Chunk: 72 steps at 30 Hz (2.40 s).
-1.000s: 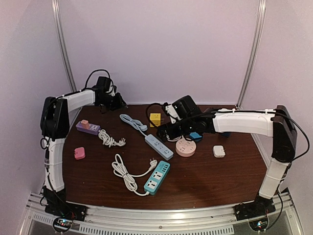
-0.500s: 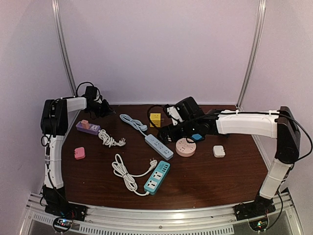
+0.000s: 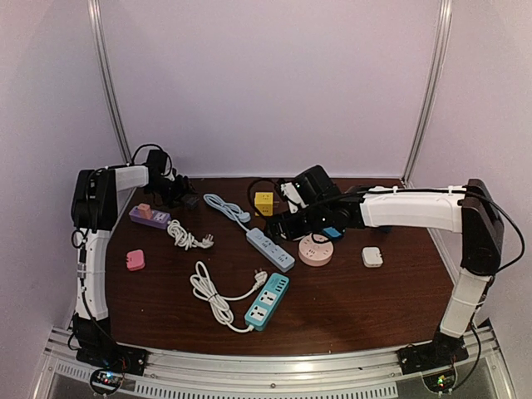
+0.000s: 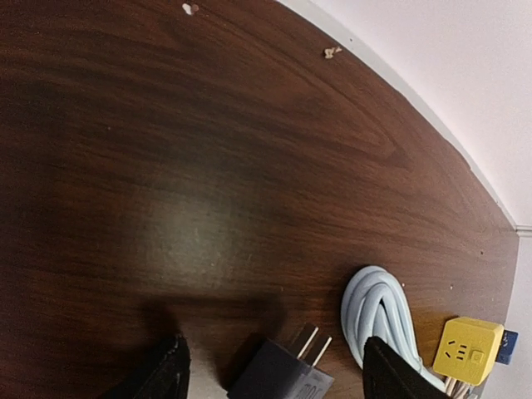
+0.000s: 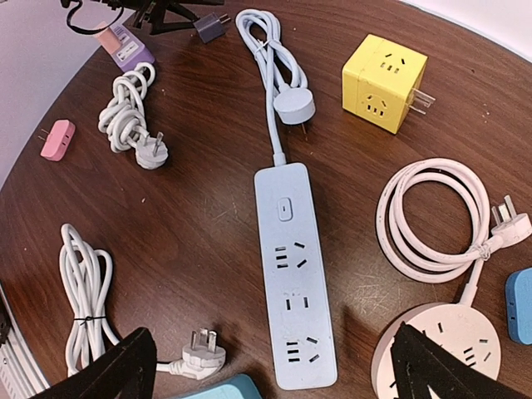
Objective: Pull the plug off the socket
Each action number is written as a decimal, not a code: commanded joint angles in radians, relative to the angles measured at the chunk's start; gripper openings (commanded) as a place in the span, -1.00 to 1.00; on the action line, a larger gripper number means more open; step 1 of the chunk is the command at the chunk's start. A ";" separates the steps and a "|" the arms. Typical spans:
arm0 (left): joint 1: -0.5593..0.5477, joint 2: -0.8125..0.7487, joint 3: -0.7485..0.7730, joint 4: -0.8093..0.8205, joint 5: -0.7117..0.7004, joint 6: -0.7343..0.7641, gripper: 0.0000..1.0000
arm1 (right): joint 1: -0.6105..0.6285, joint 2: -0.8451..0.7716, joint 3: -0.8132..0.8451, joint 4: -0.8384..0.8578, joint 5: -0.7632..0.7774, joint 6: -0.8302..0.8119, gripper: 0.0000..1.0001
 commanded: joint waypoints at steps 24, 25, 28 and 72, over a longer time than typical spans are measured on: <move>-0.092 -0.387 -0.055 -0.564 -0.903 -0.357 0.38 | 0.000 -0.004 0.016 0.020 0.005 -0.019 1.00; -0.089 -0.386 -0.057 -0.567 -0.902 -0.380 0.36 | 0.000 -0.008 0.013 0.021 0.004 -0.021 1.00; -0.071 -0.362 -0.051 -0.566 -0.874 -0.425 0.34 | 0.000 -0.035 -0.015 0.022 0.020 -0.030 0.99; 0.019 -0.448 -0.339 -0.477 -0.608 -0.112 -0.61 | 0.058 0.049 0.062 0.042 -0.021 -0.018 1.00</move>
